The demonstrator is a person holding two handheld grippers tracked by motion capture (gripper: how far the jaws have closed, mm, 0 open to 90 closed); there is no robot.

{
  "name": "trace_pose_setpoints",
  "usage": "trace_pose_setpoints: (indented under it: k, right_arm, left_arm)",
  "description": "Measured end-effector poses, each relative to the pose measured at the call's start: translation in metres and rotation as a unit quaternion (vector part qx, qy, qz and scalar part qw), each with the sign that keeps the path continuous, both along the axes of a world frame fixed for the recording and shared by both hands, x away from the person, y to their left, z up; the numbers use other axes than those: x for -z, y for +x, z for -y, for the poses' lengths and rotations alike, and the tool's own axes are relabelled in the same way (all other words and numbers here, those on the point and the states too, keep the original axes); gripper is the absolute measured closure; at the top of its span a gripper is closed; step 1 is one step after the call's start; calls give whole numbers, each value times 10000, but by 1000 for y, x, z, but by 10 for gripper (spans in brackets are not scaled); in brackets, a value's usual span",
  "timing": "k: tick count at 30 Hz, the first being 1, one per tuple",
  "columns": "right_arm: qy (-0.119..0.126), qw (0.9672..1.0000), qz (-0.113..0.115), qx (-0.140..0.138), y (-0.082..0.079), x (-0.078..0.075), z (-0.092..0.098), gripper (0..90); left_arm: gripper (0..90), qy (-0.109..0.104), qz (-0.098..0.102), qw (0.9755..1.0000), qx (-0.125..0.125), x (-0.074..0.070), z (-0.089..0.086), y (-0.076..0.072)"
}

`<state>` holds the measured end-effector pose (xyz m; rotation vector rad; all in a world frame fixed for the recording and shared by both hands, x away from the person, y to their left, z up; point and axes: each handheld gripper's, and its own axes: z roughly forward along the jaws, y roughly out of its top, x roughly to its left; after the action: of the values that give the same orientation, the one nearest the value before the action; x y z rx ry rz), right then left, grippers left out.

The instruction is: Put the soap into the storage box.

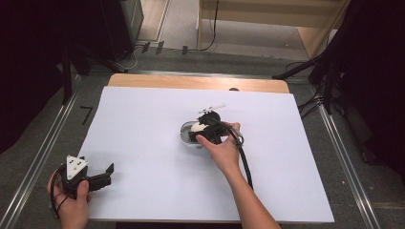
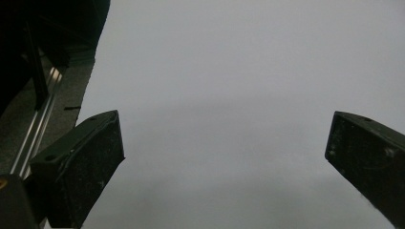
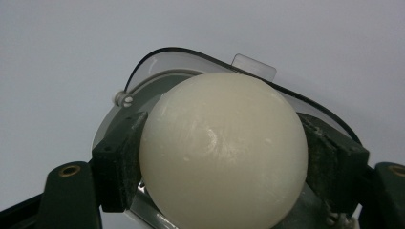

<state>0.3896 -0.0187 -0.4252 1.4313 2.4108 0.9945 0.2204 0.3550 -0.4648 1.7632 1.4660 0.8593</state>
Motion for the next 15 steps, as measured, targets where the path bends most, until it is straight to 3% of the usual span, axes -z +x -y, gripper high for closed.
trace_pose_setpoints:
  k: [15]
  right_arm:
    - [8, 10000, -96, 17, 1, 4, 0, 248]
  left_arm:
    - [0, 1, -2, 10000, 5, 0, 0, 0]
